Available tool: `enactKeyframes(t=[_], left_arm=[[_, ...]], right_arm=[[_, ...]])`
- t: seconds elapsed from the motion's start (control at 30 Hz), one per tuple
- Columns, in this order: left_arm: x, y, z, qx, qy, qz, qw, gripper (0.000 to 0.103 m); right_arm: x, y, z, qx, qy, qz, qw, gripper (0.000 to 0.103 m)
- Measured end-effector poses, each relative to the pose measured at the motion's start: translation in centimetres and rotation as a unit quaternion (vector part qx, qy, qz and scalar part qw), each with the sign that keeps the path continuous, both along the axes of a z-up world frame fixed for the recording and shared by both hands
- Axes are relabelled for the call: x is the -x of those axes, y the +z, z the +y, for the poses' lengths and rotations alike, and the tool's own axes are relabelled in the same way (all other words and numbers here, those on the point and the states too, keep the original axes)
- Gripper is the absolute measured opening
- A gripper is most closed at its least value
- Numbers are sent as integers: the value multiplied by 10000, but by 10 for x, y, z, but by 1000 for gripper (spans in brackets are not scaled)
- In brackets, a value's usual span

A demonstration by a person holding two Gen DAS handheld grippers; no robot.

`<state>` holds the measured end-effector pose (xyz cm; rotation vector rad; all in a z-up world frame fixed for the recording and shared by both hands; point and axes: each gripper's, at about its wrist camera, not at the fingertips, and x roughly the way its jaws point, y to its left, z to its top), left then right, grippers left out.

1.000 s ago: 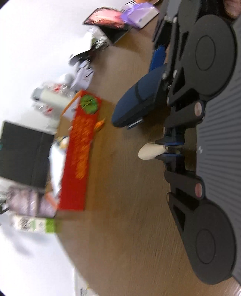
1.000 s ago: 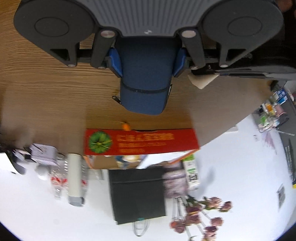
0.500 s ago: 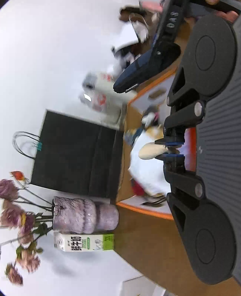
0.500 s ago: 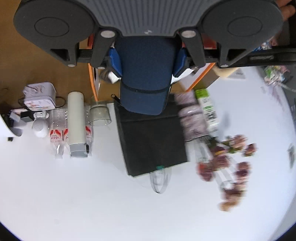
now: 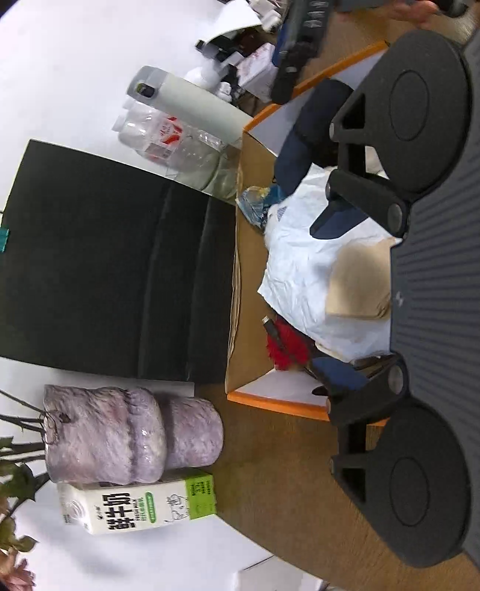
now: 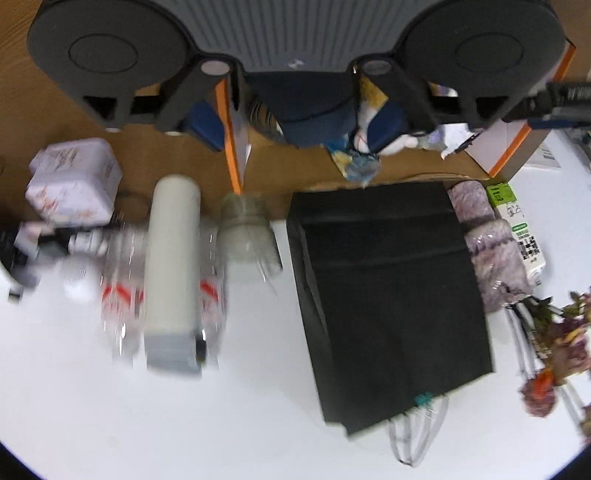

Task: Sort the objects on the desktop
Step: 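Carry the navy case and beige pad over the box and release both, then move the open right tool to the orange carrot toy and grasp it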

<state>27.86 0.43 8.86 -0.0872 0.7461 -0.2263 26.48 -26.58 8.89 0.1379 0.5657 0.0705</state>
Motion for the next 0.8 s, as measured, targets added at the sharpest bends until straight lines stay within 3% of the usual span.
enactKeyframes(t=[0.07, 0.17, 0.27, 0.37, 0.47, 0.57, 0.8], left_arm=[[9, 2, -3, -108, 10, -100, 9999, 85], [28, 7, -11, -391, 10, -253, 9989, 86], [52, 15, -14, -409, 97, -313, 9986, 90], [87, 23, -18, -486, 419, -456, 9969, 98], [141, 24, -23, -433, 598, -906, 9931, 103], [190, 12, -33, -535, 490, -1045, 9919, 103], [275, -30, -42, -661, 435, -801, 9936, 103]], right_arm=[[6, 6, 7, 198, 289, -2, 9994, 87], [18, 10, 16, 354, 516, 133, 9980, 87], [41, 13, 19, 397, 529, 155, 9977, 87], [80, 10, 24, 433, 614, -22, 9972, 87], [126, 0, 30, 718, 607, -234, 9953, 87], [165, -16, 38, 997, 663, -197, 9926, 86], [252, -45, 52, 1072, 935, 87, 9898, 85]])
